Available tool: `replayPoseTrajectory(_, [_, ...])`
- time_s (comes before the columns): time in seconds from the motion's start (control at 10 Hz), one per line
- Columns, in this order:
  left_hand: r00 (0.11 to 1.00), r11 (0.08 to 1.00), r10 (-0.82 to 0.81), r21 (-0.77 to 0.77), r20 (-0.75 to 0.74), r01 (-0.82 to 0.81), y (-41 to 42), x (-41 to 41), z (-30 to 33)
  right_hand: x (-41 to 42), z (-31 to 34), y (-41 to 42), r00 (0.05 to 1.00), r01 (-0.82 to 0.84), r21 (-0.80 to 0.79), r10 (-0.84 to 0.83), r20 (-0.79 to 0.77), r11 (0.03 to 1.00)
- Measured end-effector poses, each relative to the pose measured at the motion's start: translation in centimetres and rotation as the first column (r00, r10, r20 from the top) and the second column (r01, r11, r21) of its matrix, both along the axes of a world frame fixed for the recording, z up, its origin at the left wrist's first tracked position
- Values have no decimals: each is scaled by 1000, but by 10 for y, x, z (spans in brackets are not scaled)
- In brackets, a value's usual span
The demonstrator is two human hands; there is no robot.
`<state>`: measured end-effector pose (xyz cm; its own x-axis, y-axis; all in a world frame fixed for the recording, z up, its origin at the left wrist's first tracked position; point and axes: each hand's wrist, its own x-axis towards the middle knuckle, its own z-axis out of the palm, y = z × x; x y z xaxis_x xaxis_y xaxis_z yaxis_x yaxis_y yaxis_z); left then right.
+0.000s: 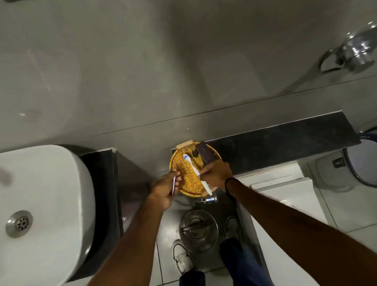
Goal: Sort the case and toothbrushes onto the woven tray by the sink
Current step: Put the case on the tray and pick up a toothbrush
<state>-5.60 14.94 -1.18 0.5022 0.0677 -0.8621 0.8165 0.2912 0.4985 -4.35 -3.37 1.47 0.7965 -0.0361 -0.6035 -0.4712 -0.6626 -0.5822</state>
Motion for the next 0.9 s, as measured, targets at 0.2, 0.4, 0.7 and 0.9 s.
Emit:
replayPoseTrajectory(0.2, [995, 886, -95, 457, 21, 75, -21, 26, -38, 18, -49, 10, 997, 47, 25, -49, 55, 999])
replayPoseTrajectory(0.4, [975, 715, -220, 685, 23, 145, -32, 47, -43, 21, -70, 23, 988, -28, -124, 47, 150, 992])
replayPoseTrajectory(0.7, [825, 378, -533, 820, -187, 430, -38, 57, -44, 31, -79, 33, 984, -119, -264, 150, 100, 957])
replayPoseTrajectory(0.9, [710, 188, -688, 906, -154, 378, -23, 41, -8, 29, -52, 23, 967, -162, -228, 200, 156, 960])
